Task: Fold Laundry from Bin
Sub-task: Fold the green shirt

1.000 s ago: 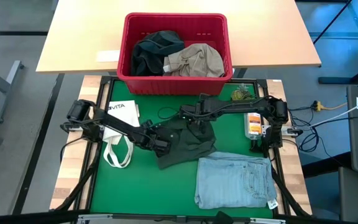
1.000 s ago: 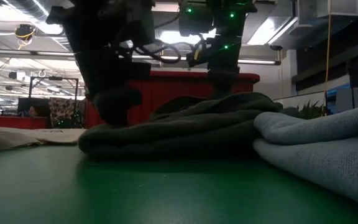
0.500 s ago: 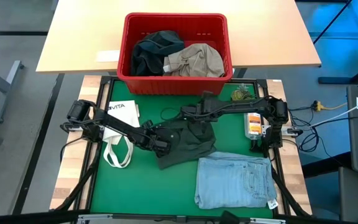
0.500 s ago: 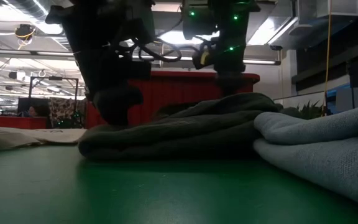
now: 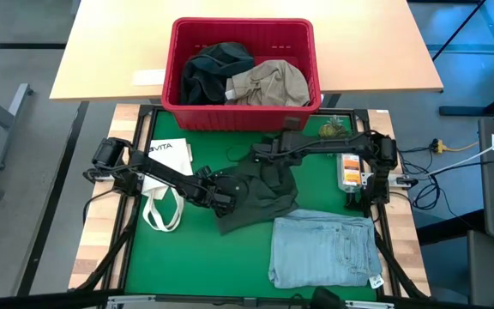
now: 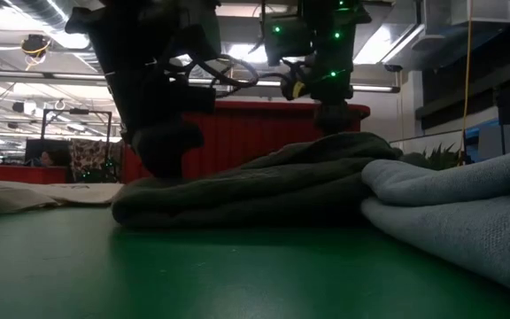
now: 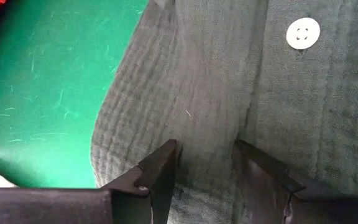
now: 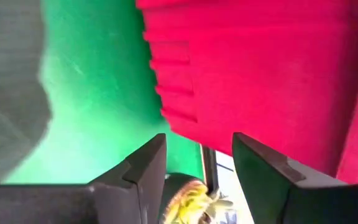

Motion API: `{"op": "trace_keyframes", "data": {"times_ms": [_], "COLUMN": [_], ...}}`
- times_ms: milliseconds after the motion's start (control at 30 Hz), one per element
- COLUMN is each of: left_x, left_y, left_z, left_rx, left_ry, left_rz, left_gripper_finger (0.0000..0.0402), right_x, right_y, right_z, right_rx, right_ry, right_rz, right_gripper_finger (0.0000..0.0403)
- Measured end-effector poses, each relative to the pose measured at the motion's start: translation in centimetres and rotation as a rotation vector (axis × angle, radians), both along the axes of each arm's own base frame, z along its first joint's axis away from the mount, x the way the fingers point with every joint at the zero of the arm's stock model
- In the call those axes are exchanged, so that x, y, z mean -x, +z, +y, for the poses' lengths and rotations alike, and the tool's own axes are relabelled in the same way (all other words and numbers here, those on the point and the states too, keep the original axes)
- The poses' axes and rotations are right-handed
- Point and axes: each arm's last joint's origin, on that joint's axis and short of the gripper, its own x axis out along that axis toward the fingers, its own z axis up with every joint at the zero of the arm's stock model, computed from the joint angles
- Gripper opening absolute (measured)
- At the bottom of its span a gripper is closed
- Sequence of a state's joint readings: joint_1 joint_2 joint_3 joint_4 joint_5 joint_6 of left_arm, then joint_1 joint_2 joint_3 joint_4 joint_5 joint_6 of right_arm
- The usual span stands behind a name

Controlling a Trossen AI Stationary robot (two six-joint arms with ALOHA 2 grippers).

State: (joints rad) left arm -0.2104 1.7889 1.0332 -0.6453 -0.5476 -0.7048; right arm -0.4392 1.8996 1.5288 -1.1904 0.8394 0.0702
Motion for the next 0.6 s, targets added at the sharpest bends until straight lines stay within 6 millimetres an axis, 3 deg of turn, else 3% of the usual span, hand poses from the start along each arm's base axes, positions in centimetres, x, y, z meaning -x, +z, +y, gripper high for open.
{"op": "trace_keyframes", "data": {"times_ms": [133, 300, 600], "left_x": [0.0, 0.1, 1.5], "left_y": [0.0, 0.2, 4.6], "left_z": [0.0, -0.1, -0.3], "left_rx": [0.012, 0.032, 0.141], "left_ry": [-0.002, -0.006, -0.077], "left_rz": [0.002, 0.003, -0.089], "left_gripper_finger": [0.0155, 0.0155, 0.0155], "right_x": [1.0, 1.1, -1.5], "right_y": [0.0, 0.6, 5.6], "right_z": [-0.7, -1.1, -1.6], "right_rx": [-0.026, -0.18, -0.332], "right_ry": [-0.053, -0.119, -0.021], "right_rz": [0.031, -0.086, -0.42], "right_gripper_finger": [0.0184, 0.0184, 0.0184]}}
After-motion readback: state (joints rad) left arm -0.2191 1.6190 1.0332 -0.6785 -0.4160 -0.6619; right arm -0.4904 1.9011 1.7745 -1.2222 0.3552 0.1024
